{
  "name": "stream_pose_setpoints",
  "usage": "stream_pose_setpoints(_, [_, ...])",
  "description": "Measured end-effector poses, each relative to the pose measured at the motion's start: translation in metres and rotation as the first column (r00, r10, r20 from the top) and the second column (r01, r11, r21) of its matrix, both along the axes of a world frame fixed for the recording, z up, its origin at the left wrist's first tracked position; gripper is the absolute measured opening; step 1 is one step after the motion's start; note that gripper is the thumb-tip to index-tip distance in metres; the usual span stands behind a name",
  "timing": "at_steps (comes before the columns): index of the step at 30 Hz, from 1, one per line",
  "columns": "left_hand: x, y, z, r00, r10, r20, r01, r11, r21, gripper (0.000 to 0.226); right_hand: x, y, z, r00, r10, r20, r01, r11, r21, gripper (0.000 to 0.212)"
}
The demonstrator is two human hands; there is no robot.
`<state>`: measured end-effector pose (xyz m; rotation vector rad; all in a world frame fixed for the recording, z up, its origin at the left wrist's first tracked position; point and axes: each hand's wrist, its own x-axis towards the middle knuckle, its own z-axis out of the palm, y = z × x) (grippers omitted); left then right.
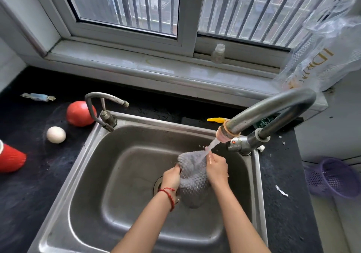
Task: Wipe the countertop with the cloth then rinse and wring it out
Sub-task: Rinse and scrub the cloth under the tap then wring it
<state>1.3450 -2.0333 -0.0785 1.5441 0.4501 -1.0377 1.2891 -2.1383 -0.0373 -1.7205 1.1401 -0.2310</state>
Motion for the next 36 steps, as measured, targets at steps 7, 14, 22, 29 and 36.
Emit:
stream_pose_setpoints(7, [0.022,0.010,0.038,0.777,-0.430,0.461,0.519,0.851,-0.081,0.086,0.009,0.002,0.026,0.849,0.514,0.122,-0.528,0.839,0.132,0.035])
stream_pose_setpoints(14, [0.053,0.007,0.052,0.416,-0.639,0.647,0.764,0.631,0.131,0.026,-0.005,-0.014,0.031,0.805,0.592,0.040,-0.591,0.795,0.136,0.040])
stream_pose_setpoints(22, [0.056,0.011,0.062,0.855,-0.059,0.515,0.225,0.938,-0.265,0.016,-0.054,-0.012,-0.023,0.853,0.505,-0.132,-0.463,0.848,0.257,0.025])
stream_pose_setpoints(29, [0.045,0.008,0.050,0.962,-0.054,0.267,0.128,0.955,-0.267,0.011,-0.025,0.002,-0.010,0.975,0.099,0.199,-0.173,0.900,0.401,0.018])
stream_pose_setpoints(36, [0.029,-0.001,0.062,0.972,-0.191,0.139,0.231,0.890,-0.394,0.019,-0.017,0.027,-0.012,0.975,-0.137,0.175,-0.052,0.625,0.779,0.058])
